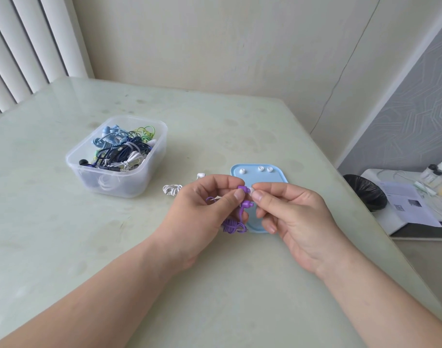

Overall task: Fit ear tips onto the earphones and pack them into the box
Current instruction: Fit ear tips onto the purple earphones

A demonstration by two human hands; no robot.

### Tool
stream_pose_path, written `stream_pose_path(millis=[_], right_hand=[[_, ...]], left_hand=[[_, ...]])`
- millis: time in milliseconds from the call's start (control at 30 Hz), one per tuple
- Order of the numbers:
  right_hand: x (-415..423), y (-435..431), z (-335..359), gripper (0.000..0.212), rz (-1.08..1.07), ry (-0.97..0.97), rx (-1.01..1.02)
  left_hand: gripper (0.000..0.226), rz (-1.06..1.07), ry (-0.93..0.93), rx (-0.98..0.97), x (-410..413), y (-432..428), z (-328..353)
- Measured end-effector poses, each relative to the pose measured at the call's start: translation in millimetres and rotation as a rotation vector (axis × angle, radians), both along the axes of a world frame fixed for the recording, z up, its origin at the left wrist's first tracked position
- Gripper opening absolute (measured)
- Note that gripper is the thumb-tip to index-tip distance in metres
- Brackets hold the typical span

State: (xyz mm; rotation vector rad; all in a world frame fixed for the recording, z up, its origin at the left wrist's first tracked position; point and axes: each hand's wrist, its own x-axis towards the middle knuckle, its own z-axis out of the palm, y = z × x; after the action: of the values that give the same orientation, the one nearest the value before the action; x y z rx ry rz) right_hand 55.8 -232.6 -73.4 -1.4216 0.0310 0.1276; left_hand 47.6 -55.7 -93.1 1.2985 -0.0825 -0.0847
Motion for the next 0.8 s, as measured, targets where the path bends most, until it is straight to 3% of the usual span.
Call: stream_pose_path(millis=[800], right_hand=[[-18.1, 23.9, -2.8, 0.013, -0.091, -0.048, 0.069]], left_hand=[[0.013, 0.034, 0.011, -0.025, -1.2, 1.3, 0.6]])
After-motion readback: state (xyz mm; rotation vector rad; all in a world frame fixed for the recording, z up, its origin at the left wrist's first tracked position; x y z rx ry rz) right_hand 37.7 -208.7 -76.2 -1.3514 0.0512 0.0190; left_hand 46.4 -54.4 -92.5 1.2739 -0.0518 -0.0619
